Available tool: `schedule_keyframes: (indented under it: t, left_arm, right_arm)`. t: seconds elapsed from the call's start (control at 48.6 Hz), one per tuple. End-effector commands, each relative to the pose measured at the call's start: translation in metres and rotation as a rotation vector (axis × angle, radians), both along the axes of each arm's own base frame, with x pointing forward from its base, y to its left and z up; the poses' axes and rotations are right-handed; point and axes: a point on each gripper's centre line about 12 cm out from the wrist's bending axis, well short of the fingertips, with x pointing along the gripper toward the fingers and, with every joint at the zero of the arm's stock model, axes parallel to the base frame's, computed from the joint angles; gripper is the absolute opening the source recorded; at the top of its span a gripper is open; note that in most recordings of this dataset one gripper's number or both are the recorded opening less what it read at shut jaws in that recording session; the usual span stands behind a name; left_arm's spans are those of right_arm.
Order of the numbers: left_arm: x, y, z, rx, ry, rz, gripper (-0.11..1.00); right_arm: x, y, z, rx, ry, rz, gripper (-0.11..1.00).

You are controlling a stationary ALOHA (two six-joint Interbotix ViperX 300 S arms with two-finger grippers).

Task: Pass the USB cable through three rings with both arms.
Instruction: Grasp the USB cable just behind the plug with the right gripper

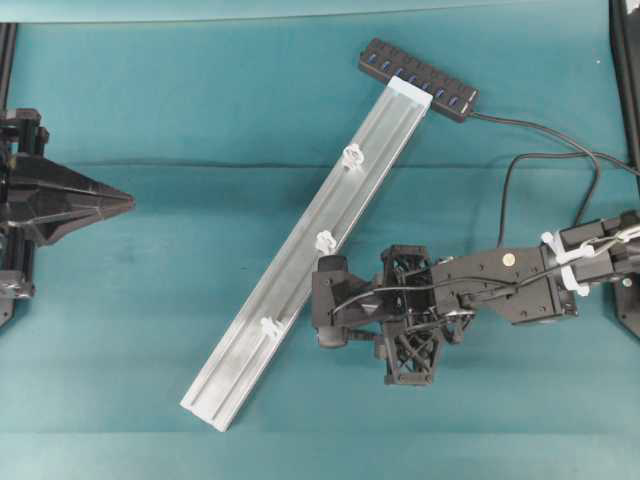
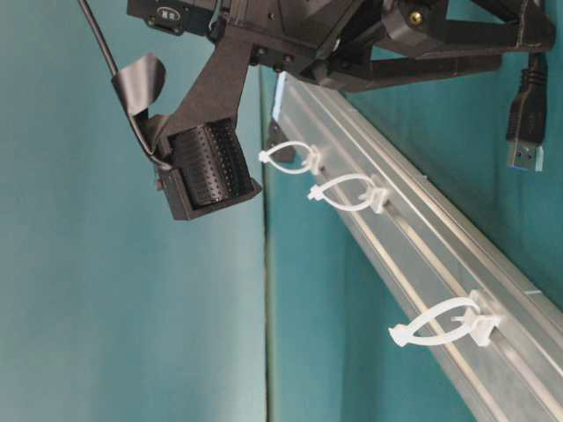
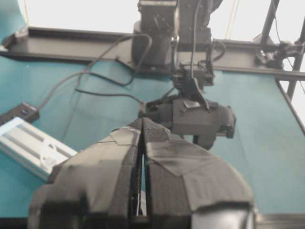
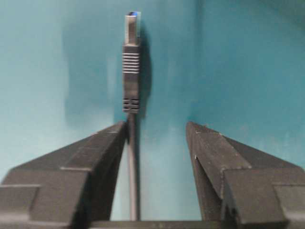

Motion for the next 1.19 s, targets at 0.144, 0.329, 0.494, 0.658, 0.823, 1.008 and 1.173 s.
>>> schedule_keyframes:
  t: [0.144, 0.329, 0.494, 0.658, 0.823, 1.008, 1.173]
  left_arm:
    - [0.002, 0.000, 0.009, 0.002, -0.023, 0.001, -0.01]
    - [0.002, 0.000, 0.008, 0.001, -0.021, 0.001, -0.01]
    - [0.002, 0.000, 0.008, 0.001, -0.021, 0.001, -0.01]
    - [0.002, 0.000, 0.008, 0.001, -0.020, 0.001, -0.01]
    - [0.002, 0.000, 0.008, 0.001, -0.020, 0.001, -0.01]
    - [0.002, 0.000, 0.008, 0.001, -0.020, 0.001, -0.01]
    - [0.001, 0.000, 0.008, 0.001, -0.021, 0.001, -0.01]
  right_arm:
    - [-0.004, 0.020, -0.012, 0.019, 0.060, 0.016, 0.50]
    - [-0.005, 0.021, -0.011, 0.026, 0.066, -0.003, 0.33]
    - [-0.013, 0.019, -0.014, 0.040, 0.073, -0.071, 0.17]
    - [-0.015, 0.018, -0.015, 0.054, 0.048, -0.117, 0.14]
    - [-0.014, 0.018, -0.015, 0.052, 0.046, -0.110, 0.14]
    - [-0.015, 0.018, -0.016, 0.050, 0.050, -0.107, 0.14]
    - [-0.015, 0.018, -0.016, 0.044, 0.050, -0.091, 0.14]
